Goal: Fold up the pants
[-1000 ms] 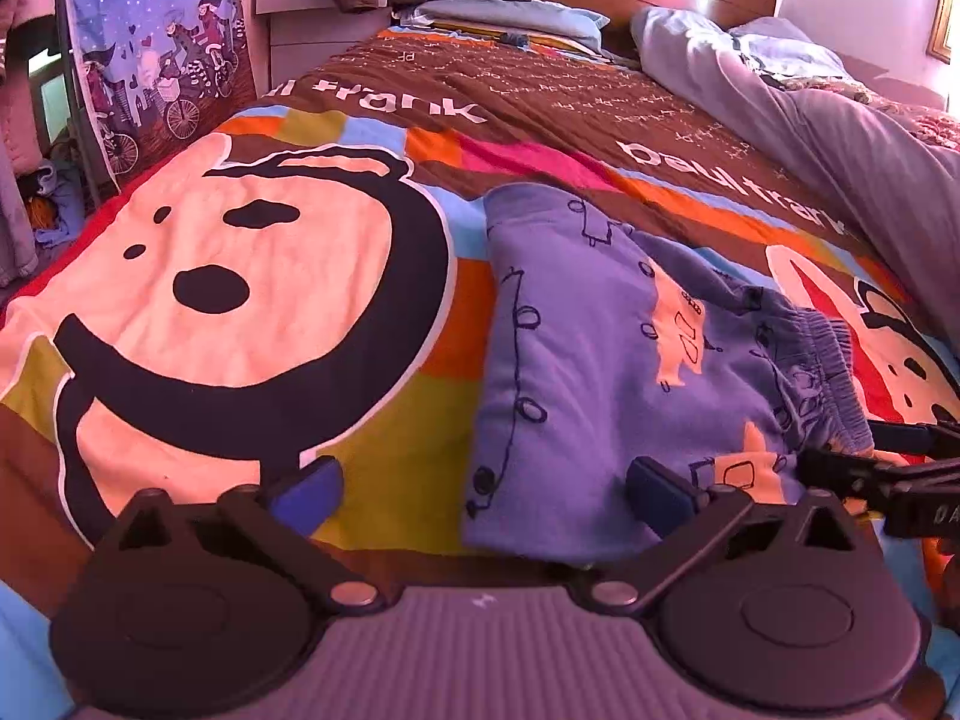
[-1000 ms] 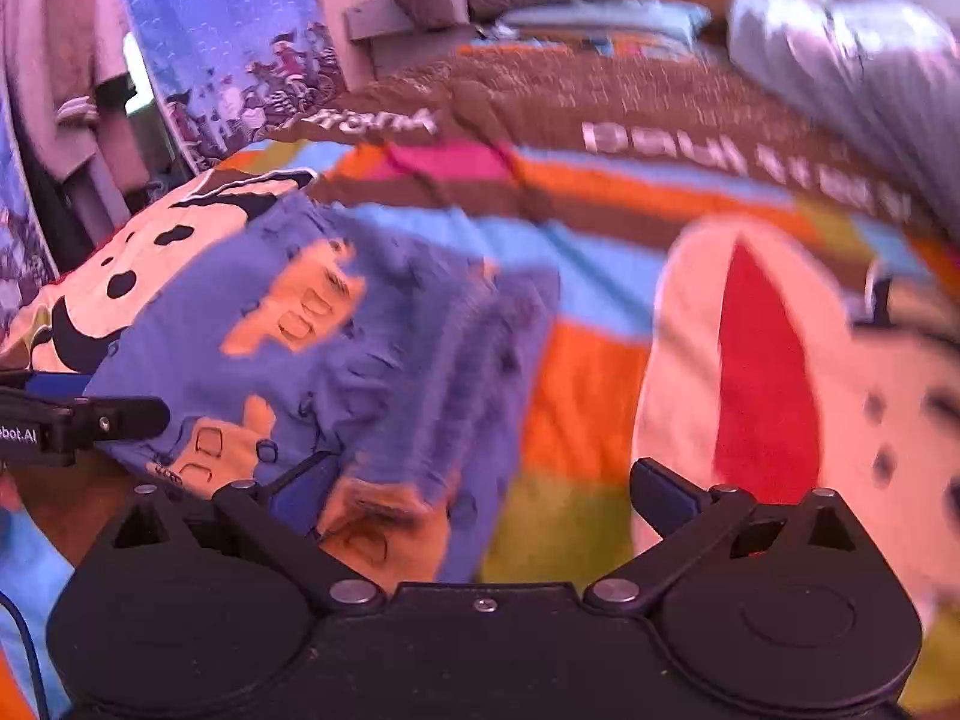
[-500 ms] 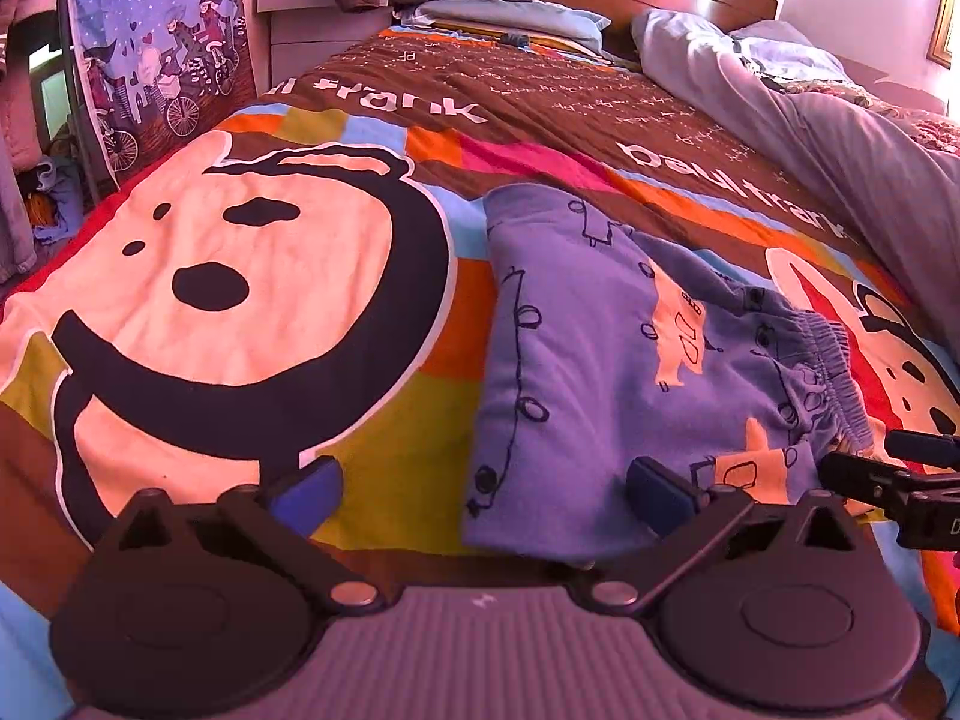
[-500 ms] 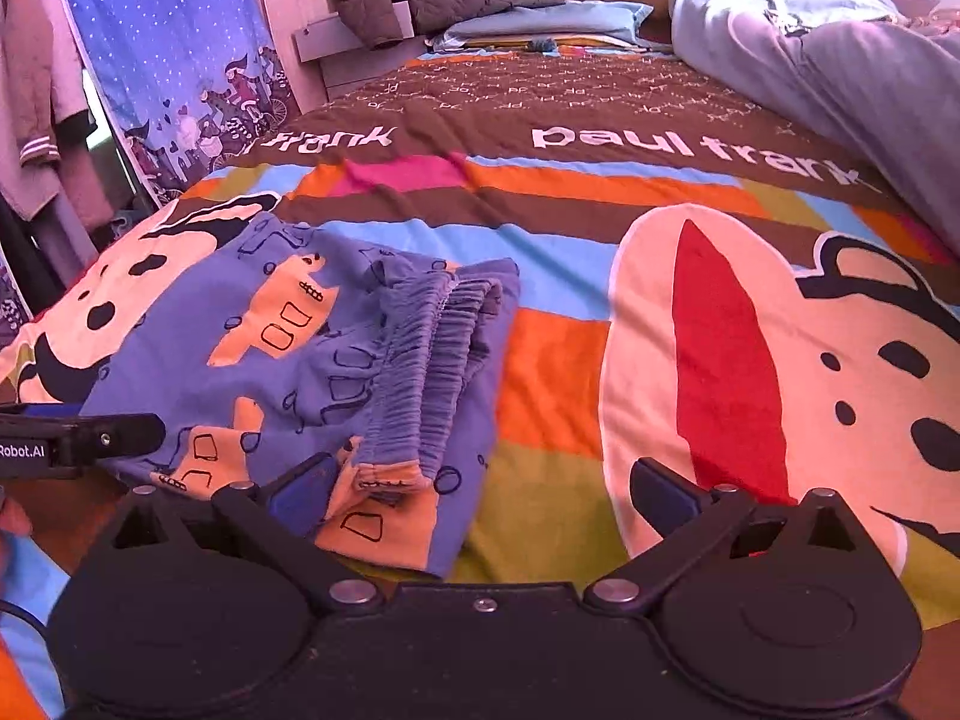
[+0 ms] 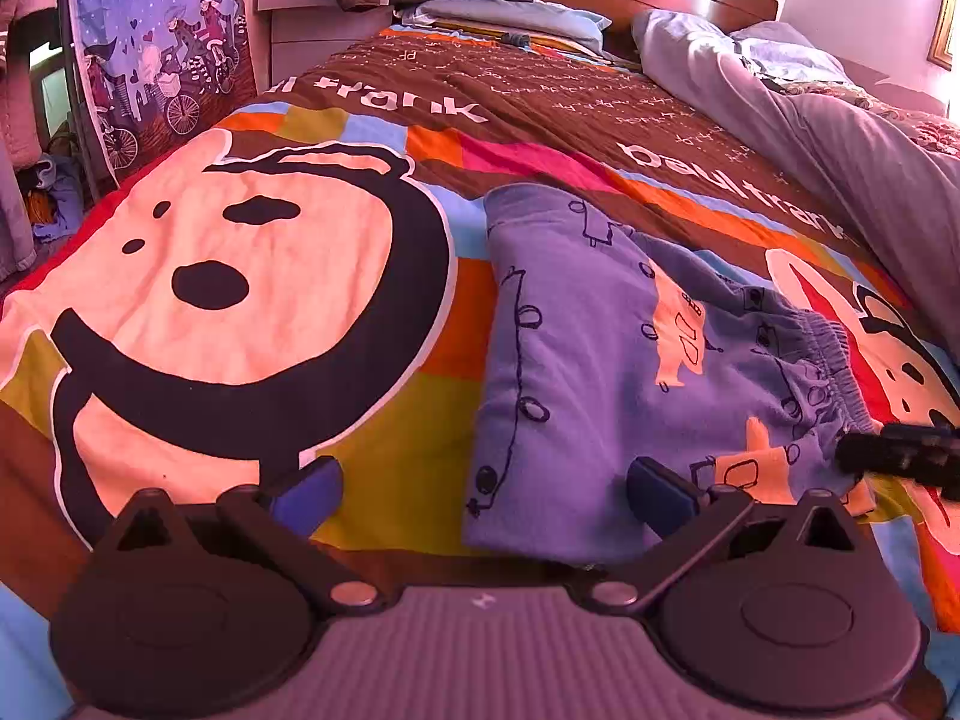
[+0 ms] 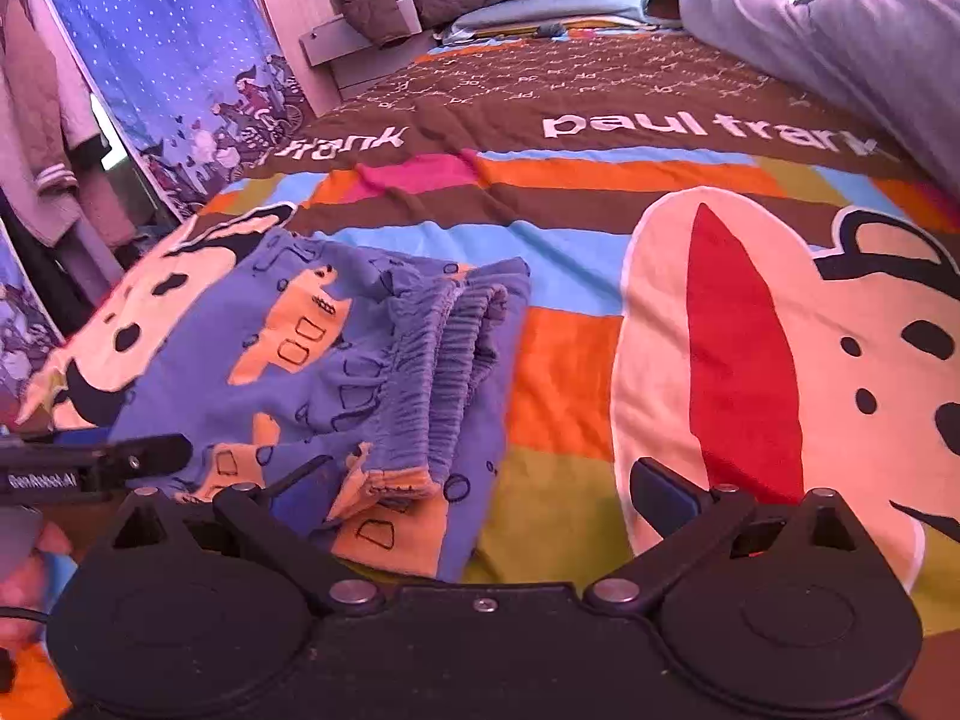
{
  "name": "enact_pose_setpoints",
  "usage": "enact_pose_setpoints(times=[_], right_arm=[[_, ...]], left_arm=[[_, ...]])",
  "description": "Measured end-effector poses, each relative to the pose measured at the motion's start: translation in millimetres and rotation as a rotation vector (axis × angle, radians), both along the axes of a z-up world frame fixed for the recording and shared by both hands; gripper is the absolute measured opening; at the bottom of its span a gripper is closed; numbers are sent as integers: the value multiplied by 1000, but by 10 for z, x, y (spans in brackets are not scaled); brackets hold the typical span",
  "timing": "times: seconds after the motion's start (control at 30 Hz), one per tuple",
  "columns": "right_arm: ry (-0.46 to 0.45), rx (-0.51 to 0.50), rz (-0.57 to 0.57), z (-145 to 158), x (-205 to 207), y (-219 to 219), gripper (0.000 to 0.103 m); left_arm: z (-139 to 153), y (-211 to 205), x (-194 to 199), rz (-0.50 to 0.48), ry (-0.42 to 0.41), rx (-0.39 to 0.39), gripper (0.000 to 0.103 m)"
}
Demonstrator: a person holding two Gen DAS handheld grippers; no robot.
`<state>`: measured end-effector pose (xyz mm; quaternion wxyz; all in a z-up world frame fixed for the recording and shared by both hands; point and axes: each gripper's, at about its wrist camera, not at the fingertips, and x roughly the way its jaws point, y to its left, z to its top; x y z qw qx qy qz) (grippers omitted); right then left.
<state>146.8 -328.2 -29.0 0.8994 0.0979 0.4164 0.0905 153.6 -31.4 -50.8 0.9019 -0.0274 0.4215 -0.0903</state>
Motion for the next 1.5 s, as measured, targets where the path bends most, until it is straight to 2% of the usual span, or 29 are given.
enact_pose_setpoints(times=[0.23, 0.4, 0.57, 0.73, 0.87, 0.9, 1.0, 1.13, 1.2, 1.3, 1.33, 1.47, 1.5], right_arm=[[-66, 79, 7, 148, 258, -146, 102], [-50, 135, 40, -12, 579, -194, 102], [-18, 194, 80, -234, 767, -243, 102], [-54, 297, 130, -345, 841, -283, 102], [-62, 437, 110, -431, 923, -368, 103], [-61, 473, 99, -450, 929, -410, 103], [-78, 536, 92, -486, 889, -503, 102], [-96, 482, 112, -460, 829, -438, 101], [-97, 446, 108, -447, 820, -391, 95], [-92, 451, 81, -465, 815, -419, 76], [-85, 463, 68, -483, 820, -441, 67], [-79, 466, 56, -514, 816, -454, 49], [-81, 456, 61, -511, 816, -433, 47]], left_arm=[[-5, 1, 3, -1, 2, 0, 103], [-10, 24, 5, 3, 1, -16, 103], [80, 133, 59, 16, -6, -94, 103], [239, 296, 233, 14, -85, -213, 103], [91, 272, 468, -31, -1, -255, 103], [23, 268, 487, -25, 18, -257, 103], [-80, 209, 389, -52, -52, -205, 103], [-84, 15, 354, -87, -68, -79, 103], [-89, 0, 346, -90, -73, -73, 103], [-59, 61, 351, -82, -74, -117, 103], [-58, 79, 351, -79, -74, -131, 103], [-64, 108, 354, -77, -76, -142, 102], [-63, 108, 354, -76, -77, -141, 102]])
